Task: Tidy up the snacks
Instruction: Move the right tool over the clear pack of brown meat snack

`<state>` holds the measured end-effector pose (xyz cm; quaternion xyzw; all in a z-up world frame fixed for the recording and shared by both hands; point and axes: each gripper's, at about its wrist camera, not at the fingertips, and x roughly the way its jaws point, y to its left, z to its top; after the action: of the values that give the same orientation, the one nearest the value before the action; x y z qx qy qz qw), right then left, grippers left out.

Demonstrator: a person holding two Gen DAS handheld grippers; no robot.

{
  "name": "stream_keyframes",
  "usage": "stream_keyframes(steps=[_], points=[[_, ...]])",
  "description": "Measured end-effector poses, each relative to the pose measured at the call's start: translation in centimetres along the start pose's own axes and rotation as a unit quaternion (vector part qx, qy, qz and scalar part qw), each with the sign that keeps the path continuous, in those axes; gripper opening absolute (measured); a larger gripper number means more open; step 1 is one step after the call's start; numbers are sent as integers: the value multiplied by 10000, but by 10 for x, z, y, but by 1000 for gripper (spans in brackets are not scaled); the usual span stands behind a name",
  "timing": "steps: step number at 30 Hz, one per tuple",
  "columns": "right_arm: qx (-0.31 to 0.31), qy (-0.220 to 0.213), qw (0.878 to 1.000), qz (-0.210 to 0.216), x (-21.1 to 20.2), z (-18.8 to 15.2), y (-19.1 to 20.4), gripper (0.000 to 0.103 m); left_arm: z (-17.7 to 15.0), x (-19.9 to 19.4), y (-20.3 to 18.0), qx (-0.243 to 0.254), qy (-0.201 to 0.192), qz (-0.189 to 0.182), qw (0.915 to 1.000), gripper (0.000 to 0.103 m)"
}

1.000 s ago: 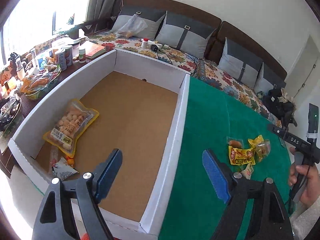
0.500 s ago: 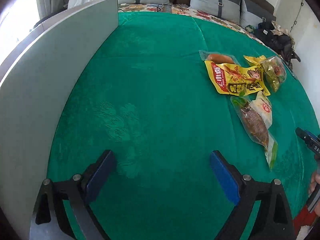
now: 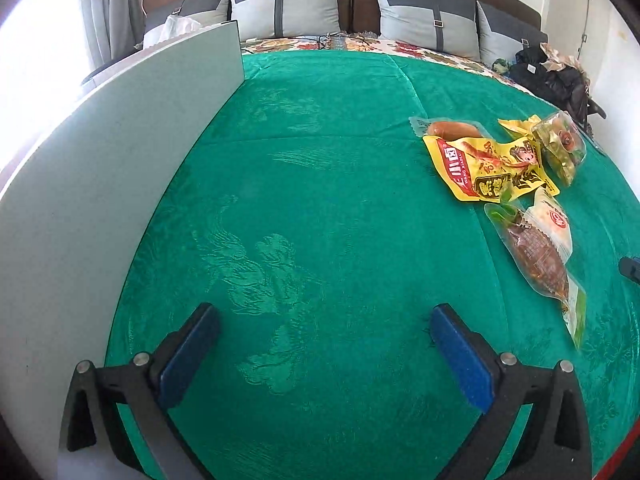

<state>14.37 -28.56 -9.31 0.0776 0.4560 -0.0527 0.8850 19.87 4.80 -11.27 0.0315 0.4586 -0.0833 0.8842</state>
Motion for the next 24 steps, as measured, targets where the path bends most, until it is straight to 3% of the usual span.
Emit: stream_keyframes(steps=[3,5,7,10,12,14,17,18,21,24], points=[[-292,44,9899,1385,-10,-1,38,90,0,1,-1,2,-2,3,10000,103],[-764,403,9793,1830,0,3,79,90,1,1,-1,2,-2,1,10000,103],[-1323,732,9685,1981,16,8,121,86,0,-1,1,3,-3,-7,10000,103],[-2250,802,9578,1599,33,15,178,76,0,-1,1,4,-6,-13,10000,103],[-2376,806,9568,1466,41,24,198,67,0,-1,1,6,-10,-19,10000,103],[-2546,916,9508,1506,44,26,207,66,-1,-2,2,6,-13,-18,10000,103],[-3310,1110,9237,1576,31,14,200,65,-1,-2,2,6,-17,-25,10000,103],[-3433,1130,9197,1533,25,8,189,65,-1,-2,2,5,-17,-24,10000,103],[-3552,929,9242,1052,10,-11,141,66,-1,-2,2,6,-17,-17,10000,103],[-3204,543,9434,662,1,-18,92,72,-1,-2,2,6,-17,-17,10000,103]])
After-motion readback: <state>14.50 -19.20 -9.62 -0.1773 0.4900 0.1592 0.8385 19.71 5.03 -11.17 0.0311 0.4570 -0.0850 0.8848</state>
